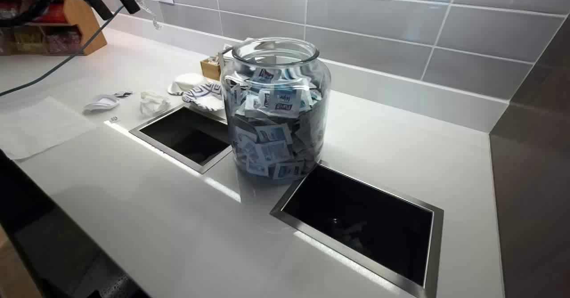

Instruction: Pick up one white sachet from the jar and put it on the counter

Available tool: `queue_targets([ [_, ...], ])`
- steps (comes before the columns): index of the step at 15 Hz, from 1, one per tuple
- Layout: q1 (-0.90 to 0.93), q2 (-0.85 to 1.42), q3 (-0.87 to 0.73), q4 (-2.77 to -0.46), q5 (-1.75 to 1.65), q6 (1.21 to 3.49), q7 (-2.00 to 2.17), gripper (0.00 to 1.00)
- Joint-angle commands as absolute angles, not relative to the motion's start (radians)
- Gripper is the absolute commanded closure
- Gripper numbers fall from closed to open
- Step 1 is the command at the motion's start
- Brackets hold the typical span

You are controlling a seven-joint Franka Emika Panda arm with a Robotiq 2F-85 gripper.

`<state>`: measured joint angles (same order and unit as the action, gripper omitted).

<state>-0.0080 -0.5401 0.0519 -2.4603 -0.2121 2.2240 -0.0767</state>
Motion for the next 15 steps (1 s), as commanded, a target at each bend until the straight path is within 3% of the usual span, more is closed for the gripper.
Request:
queue_targets([
  [1,-0.001,-0.54,0.046,-2.459,-0.216,2.221,-0.074,0.0],
  [15,-0.096,-0.581,0.024,-2.404,-0.145,2.203,0.202,0.0],
])
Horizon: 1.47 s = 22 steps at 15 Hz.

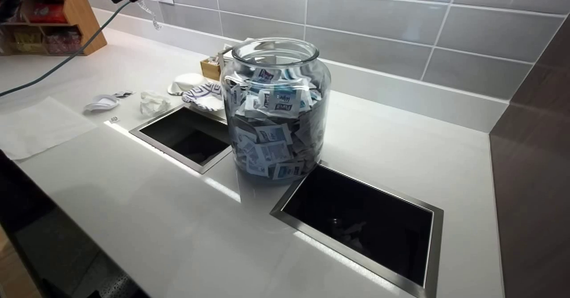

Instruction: Pick up one white sachet from the jar and put it on the counter

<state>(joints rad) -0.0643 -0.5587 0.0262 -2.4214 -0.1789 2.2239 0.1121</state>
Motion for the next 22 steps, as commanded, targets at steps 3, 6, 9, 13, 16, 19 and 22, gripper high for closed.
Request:
queue_targets([
  [3,-0.14,-0.582,0.019,-2.386,-0.128,2.191,0.3,0.0],
  [6,-0.184,-0.579,0.006,-2.383,-0.102,2.177,0.383,0.0],
  [9,-0.189,-0.572,0.009,-2.385,-0.117,2.206,0.36,0.0],
  [13,-0.187,-0.572,0.014,-2.385,-0.117,2.206,0.359,0.0],
  [16,-0.233,-0.533,-0.007,-2.359,-0.109,2.224,0.427,0.0],
  [19,-0.279,-0.496,-0.024,-2.319,-0.092,2.198,0.512,0.0],
  [22,-0.295,-0.457,-0.052,-2.271,-0.054,2.177,0.543,0.0],
])
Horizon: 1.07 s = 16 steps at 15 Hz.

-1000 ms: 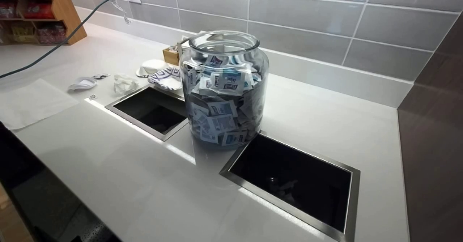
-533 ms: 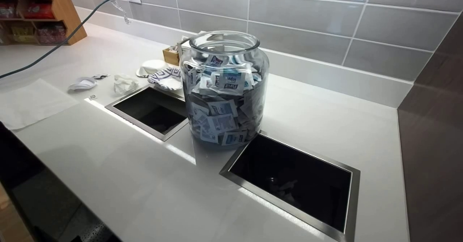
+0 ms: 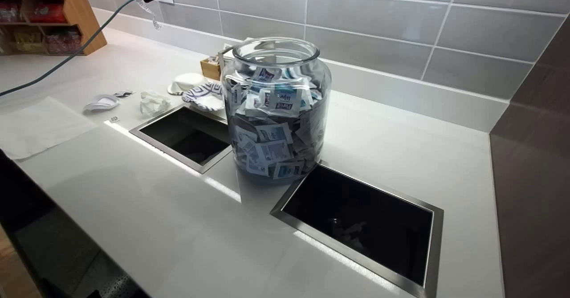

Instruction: Pick up one white sachet from the jar and put it on the counter

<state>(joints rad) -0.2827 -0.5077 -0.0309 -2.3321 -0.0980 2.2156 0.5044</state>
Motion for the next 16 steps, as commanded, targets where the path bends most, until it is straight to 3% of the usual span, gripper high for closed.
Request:
queue_targets([
  [1,-0.301,-0.445,-0.057,-2.256,-0.049,2.174,0.552,0.0],
  [16,-0.305,-0.203,-0.176,-1.992,-0.023,2.017,0.526,0.0],
])
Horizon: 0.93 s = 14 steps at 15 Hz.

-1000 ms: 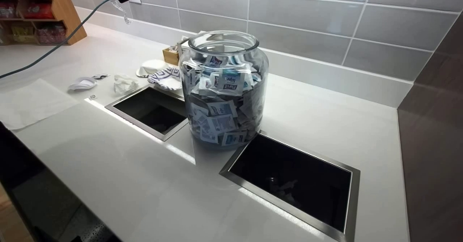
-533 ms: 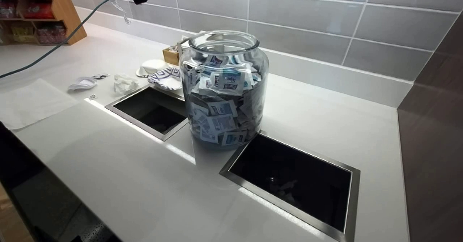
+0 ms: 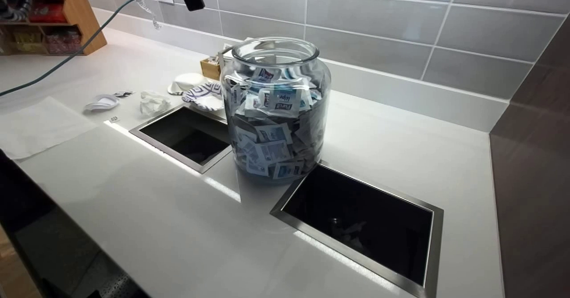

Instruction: Pick up one white sachet from the jar and put it on the counter

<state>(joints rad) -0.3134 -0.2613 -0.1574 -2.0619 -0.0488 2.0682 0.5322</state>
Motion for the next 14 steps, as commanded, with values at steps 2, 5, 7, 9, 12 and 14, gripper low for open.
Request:
queue_targets([
  [2,-0.302,-0.174,-0.183,-1.962,-0.023,2.003,0.524,0.0],
  [5,-0.298,-0.138,-0.189,-1.922,-0.021,1.985,0.522,0.0],
  [7,-0.296,-0.117,-0.193,-1.899,-0.019,1.975,0.518,0.0],
  [9,-0.293,-0.094,-0.198,-1.874,-0.013,1.961,0.514,0.0],
  [12,-0.291,-0.062,-0.204,-1.841,-0.007,1.947,0.512,0.0],
  [14,-0.291,-0.042,-0.208,-1.821,0.0,1.946,0.508,0.0],
])
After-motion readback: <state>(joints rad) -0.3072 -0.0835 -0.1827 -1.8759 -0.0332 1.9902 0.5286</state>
